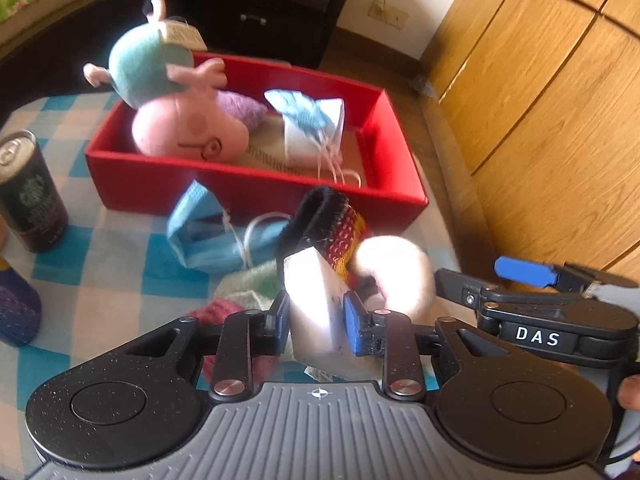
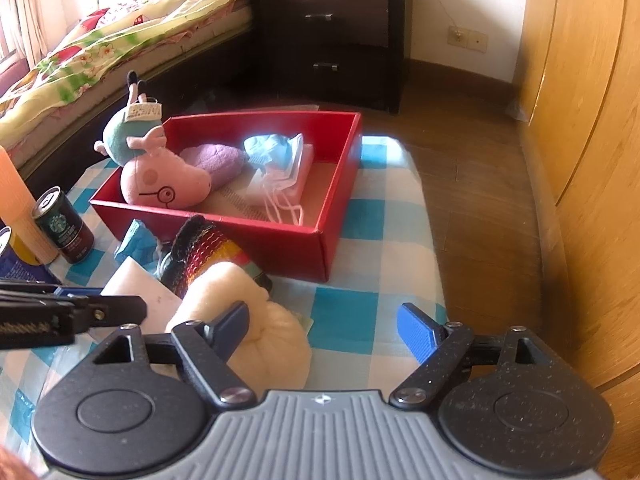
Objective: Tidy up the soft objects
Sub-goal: 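Grasp the white speckled soap bar with the left tool while the right tool approaches the cream plush, then lift the soap bar with the left tool while the right tool grasps the cream plush, then carry the soap bar with the left tool while the right tool carries the cream plush to the red box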
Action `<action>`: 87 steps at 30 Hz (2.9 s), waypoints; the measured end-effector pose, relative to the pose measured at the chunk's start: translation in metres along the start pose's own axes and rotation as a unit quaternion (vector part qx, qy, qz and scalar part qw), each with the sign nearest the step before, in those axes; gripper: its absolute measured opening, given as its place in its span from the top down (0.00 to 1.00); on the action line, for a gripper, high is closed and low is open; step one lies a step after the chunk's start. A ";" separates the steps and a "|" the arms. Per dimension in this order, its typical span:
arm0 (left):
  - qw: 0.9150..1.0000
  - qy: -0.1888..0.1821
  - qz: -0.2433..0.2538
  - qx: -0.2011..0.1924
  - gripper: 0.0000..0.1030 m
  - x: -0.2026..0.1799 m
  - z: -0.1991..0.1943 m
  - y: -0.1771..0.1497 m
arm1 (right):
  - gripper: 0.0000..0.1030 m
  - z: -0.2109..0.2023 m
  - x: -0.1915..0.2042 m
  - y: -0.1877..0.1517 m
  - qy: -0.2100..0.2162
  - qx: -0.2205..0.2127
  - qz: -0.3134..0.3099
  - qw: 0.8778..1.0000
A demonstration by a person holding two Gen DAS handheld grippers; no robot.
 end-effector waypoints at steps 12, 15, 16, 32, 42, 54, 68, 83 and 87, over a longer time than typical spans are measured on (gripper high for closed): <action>1.000 -0.012 0.005 0.014 0.73 -0.007 0.007 -0.007 | 0.40 0.002 -0.006 -0.003 0.000 0.007 0.002 1.000; 1.000 -0.021 0.001 -0.003 0.75 -0.007 -0.006 0.002 | 0.40 0.001 -0.006 -0.002 0.003 0.004 0.000 1.000; 1.000 -0.023 -0.003 -0.010 0.75 -0.005 -0.011 0.005 | 0.39 0.000 -0.006 -0.002 0.004 0.004 0.000 1.000; 0.998 -0.031 -0.048 -0.036 0.74 0.023 -0.041 0.029 | 0.28 -0.004 0.058 0.000 0.112 -0.026 -0.136 0.984; 0.998 -0.031 -0.047 -0.034 0.75 0.024 -0.043 0.027 | 0.42 0.034 0.056 -0.011 0.102 0.030 -0.098 0.990; 1.000 0.017 -0.021 0.008 0.72 0.029 -0.012 0.005 | 0.94 0.003 0.040 0.001 0.131 0.018 0.000 0.991; 0.999 -0.001 -0.031 0.008 0.73 0.019 -0.005 0.006 | 0.51 0.045 0.018 -0.011 0.079 0.060 -0.013 0.995; 1.000 -0.006 -0.002 -0.011 0.82 0.005 -0.029 0.007 | 0.63 -0.014 0.010 0.010 0.101 0.006 0.044 0.994; 1.000 -0.004 0.003 -0.022 0.82 0.000 -0.033 0.009 | 0.63 -0.023 0.015 0.020 0.103 -0.009 0.044 0.994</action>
Point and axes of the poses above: each gripper's, at about its wrist camera, not at the fingertips, and z roughly the way its jaws point, x to its left, y to its top, the point moved 10 cm from there along z, roughly the way its jaws point, and after that the axes turned 14 degrees about -z, right-handed, at the moved point
